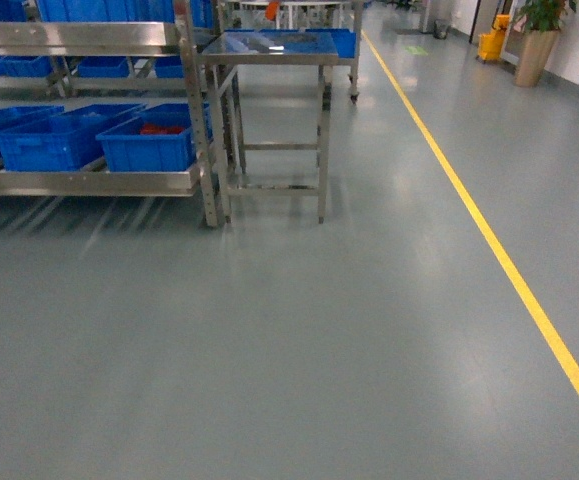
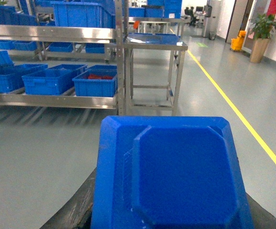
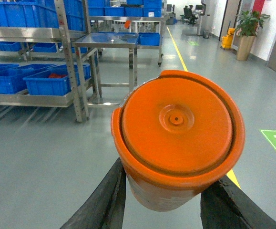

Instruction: Sort blue parts and orange caps into right shelf containers

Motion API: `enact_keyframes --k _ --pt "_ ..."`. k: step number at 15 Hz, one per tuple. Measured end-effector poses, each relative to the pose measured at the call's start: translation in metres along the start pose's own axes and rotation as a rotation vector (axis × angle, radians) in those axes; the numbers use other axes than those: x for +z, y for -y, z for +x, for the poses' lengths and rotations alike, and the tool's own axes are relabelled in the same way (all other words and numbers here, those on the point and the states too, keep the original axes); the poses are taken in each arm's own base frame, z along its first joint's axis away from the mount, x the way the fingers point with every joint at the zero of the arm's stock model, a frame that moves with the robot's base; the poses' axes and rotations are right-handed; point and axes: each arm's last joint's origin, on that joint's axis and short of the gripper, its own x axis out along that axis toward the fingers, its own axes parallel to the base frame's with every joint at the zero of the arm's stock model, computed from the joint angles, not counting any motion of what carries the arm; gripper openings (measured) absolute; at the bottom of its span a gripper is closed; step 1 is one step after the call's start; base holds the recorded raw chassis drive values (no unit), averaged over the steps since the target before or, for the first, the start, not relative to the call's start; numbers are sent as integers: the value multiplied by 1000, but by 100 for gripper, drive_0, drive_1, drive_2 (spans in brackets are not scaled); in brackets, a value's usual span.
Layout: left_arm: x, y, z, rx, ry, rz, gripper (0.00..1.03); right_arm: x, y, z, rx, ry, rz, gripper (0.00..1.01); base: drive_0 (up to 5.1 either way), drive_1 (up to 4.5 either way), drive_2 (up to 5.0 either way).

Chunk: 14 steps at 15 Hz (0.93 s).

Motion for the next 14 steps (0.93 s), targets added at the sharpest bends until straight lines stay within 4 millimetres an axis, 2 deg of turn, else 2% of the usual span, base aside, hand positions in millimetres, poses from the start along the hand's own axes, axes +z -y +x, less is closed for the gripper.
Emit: enact_keyframes --k 14 --pt "0 0 0 0 4 0 43 0 0 0 0 -2 0 39 2 435 -431"
